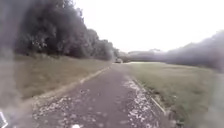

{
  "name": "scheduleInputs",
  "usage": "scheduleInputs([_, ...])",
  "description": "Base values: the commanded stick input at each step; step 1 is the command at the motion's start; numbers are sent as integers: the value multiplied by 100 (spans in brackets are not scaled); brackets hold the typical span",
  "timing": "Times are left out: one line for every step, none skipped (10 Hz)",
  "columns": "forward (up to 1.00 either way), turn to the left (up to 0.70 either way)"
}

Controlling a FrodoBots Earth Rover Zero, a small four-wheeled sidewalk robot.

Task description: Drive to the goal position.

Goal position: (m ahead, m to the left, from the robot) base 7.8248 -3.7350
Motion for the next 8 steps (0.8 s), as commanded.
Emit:
scheduleInputs([100, 0])
scheduleInputs([100, 0])
scheduleInputs([100, 0])
scheduleInputs([100, 0])
scheduleInputs([100, 0])
scheduleInputs([100, 0])
scheduleInputs([100, -35])
scheduleInputs([100, -31])
